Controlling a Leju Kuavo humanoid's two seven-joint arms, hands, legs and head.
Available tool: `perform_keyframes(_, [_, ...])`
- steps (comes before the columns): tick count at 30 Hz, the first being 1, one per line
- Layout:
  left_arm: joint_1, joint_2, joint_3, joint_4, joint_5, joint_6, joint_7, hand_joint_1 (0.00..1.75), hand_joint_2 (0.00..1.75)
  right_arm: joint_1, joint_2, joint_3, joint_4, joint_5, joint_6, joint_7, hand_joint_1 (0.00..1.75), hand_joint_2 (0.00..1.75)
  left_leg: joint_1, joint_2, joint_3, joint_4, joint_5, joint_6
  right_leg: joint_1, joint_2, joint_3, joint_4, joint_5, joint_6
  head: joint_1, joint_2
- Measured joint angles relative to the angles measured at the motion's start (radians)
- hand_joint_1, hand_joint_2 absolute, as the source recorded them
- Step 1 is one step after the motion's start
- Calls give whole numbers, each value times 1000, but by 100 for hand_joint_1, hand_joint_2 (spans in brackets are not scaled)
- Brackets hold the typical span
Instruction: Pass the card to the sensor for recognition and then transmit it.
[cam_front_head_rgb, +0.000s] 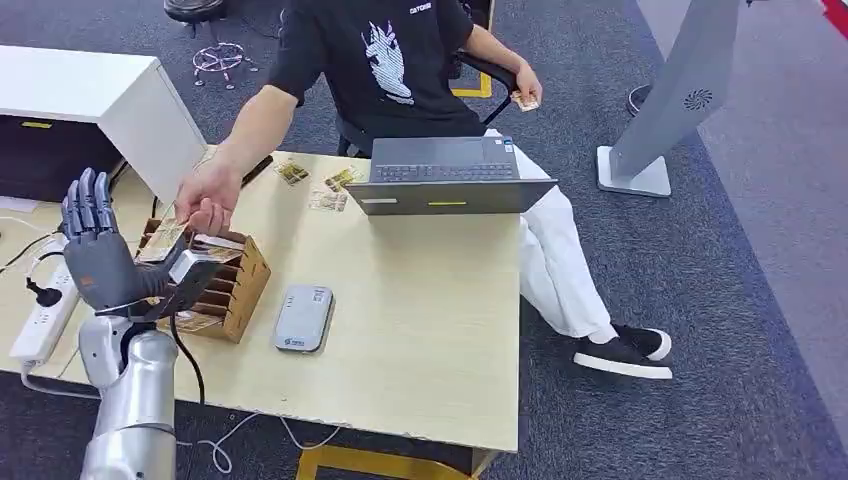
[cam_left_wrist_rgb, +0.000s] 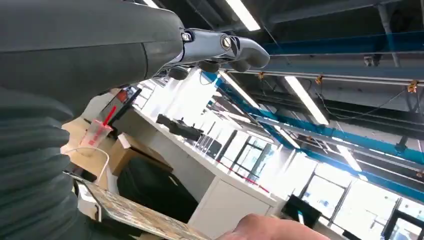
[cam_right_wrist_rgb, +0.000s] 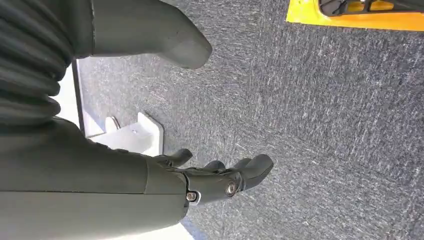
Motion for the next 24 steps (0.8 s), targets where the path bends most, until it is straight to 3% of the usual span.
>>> perform_keyframes(1, [-3, 0, 2, 4, 1, 0, -1, 0, 175, 0, 0, -2, 0, 0, 0, -2, 0, 175, 0, 0, 0, 0, 0, 0, 0, 0, 0, 0, 0, 0, 0, 0])
perform_keyframes(2, [-5, 0, 3, 6, 2, 0, -3, 33, 175, 0, 0, -3, 0, 0, 0, -3, 0, 175, 0, 0, 0, 0, 0, 0, 0, 0, 0, 0, 0, 0, 0, 0])
perform_keyframes(3, [-7, 0, 3, 8, 2, 0, -5, 175, 175, 0, 0, -4, 0, 0, -1, -5, 0, 175, 0, 0, 0, 0, 0, 0, 0, 0, 0, 0, 0, 0, 0, 0])
perform_keyframes(9, [-6, -6, 21, 9, 45, 0, -39, 175, 175, 0, 0, -7, 0, 5, -6, -13, 0, 175, 0, 0, 0, 0, 0, 0, 0, 0, 0, 0, 0, 0, 0, 0])
perform_keyframes(24, [-7, -21, 26, -22, 126, 0, -60, 175, 175, 0, 0, -14, 0, 18, -16, -19, 0, 175, 0, 0, 0, 0, 0, 0, 0, 1, 0, 0, 0, 0, 0, 0])
